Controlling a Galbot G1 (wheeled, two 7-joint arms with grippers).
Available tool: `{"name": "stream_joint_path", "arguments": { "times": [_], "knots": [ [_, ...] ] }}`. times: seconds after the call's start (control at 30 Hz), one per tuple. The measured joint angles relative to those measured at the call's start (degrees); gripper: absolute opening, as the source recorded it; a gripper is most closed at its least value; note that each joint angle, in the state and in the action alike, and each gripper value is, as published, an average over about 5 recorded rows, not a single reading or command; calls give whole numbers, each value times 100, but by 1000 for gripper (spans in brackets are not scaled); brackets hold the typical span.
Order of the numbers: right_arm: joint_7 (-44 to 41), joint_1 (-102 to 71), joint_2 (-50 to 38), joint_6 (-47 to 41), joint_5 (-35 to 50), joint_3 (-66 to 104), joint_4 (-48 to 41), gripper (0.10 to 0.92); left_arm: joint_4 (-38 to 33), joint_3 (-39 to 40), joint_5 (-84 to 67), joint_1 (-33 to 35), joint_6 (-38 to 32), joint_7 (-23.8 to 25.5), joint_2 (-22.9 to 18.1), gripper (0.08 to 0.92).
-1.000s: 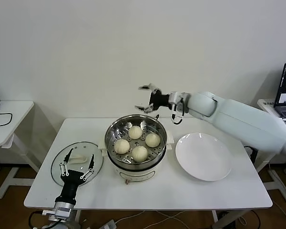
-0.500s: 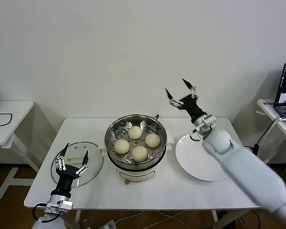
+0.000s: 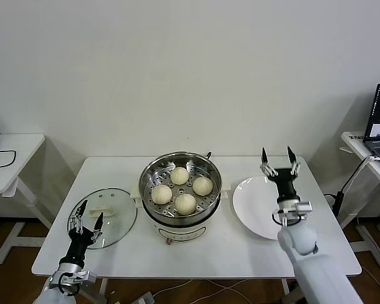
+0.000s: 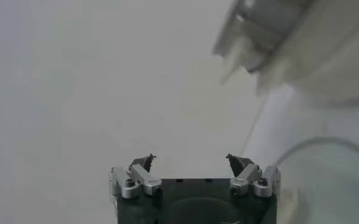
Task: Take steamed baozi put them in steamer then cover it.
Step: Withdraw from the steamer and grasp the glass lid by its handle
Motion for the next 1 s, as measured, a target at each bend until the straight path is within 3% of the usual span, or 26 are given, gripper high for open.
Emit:
{"name": "stream_joint_path", "arguments": {
  "times": [0.47,1.0],
  "knots": [
    [-30,-753,627,108,-290,442,29,823,1036,33,1387,-492,58,-430,25,823],
    [-85,-998,862,122,-431,572,-9,823,1678,172,1859,-1029,162,-636,17,823]
  ]
}}
